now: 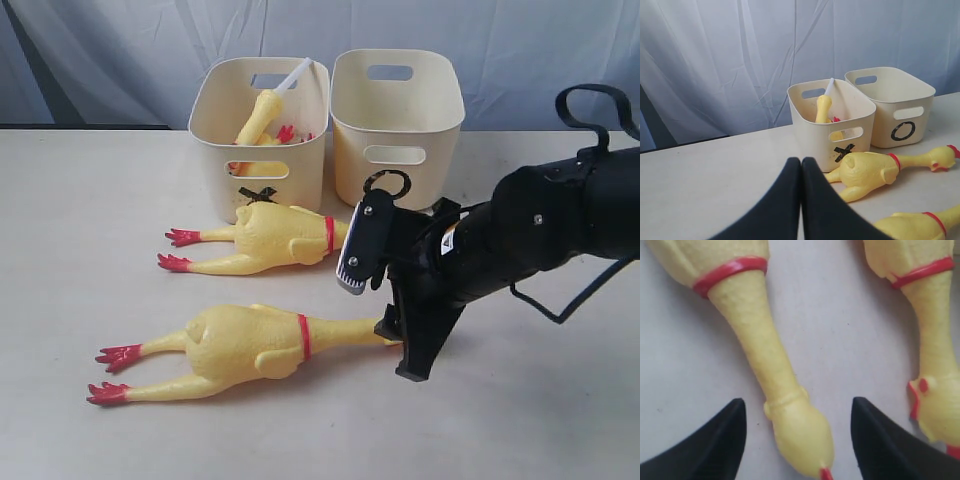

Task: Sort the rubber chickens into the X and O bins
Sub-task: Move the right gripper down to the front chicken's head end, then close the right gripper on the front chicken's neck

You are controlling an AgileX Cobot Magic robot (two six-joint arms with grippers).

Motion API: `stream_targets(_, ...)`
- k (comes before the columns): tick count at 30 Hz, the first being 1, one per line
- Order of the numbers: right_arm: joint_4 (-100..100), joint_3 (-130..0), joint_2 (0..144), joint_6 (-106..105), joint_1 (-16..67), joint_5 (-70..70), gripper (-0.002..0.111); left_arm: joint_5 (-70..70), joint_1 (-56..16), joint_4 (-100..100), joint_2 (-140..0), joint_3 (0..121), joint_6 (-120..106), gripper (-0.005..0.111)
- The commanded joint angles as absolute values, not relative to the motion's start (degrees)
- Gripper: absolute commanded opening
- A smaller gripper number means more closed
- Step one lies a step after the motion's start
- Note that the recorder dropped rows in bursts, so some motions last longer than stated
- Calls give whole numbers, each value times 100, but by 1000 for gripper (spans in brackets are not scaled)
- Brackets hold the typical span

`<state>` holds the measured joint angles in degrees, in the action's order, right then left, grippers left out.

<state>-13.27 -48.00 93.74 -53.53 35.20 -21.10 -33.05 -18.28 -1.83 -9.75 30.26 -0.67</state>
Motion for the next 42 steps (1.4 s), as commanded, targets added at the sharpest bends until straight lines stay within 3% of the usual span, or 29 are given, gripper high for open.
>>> stream_targets(1,-1409,-4832,9583,-5394,3543,-1943,58,-3339,-1842,-218,-939,3005,-48,0)
stream_targets(23,-1420,-4845,10491,-6146,3543,-1321,56,-3338,-1842,-207,-939,3005,-48,0)
stream_targets(30,-1420,-4845,10491,-6146,3543,-1311,17,-3338,-1842,-207,-939,3005,-48,0)
stream_targets(32,-1420,-4845,10491,-6146,3543,-1311,0,-3338,-1842,-207,-939,3005,-48,0)
stream_targets(42,-1420,-4845,10157,-6146,3543,-1730,-1,-3338,-1842,-220,-939,3005,-48,0)
